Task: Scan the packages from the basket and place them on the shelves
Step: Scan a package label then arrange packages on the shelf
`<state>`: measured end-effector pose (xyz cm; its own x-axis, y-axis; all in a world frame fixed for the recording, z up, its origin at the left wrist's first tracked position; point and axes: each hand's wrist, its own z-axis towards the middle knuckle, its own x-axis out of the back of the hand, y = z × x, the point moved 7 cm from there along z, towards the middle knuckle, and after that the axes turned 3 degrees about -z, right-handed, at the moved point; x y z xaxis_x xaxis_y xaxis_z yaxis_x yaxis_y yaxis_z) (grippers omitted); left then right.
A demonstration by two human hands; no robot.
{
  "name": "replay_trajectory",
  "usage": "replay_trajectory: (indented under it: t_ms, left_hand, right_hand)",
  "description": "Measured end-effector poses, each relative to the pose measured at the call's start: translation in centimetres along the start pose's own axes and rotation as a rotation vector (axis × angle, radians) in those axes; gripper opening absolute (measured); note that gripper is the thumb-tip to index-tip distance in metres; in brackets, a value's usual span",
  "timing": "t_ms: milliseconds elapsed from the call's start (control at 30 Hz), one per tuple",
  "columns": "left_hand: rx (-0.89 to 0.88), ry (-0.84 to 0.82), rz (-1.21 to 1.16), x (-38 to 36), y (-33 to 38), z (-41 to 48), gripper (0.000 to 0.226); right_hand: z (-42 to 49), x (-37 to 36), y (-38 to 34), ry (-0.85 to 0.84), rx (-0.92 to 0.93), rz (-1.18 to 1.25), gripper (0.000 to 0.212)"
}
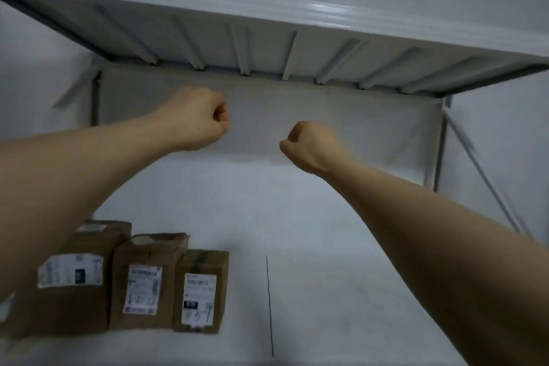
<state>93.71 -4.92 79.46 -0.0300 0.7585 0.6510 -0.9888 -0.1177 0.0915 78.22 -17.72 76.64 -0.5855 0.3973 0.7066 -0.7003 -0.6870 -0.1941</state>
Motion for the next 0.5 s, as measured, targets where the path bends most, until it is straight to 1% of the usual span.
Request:
replay_trajectory:
  t_ms: [167,267,500]
  left_hand:
    - [0.010,-0.169,-0.292,-5.0,4.5,-7.1,0.010]
    - [0.023,-0.286,-0.387,-8.4,7.3,-11.6,0.015]
    - [0.176,-0.604,-0.547,-15.2,13.1,-20.0,0.019]
  right_hand:
    - [-9.0,-0.9,6.2,-0.196,-0.191,-0.089,0.036]
    - [-14.5,-1.8,9.1,-0.311,-0.252,-0.129,0.037]
    - [-25.6,-3.3,15.2,-0.631,-0.344,-0.198,0.042]
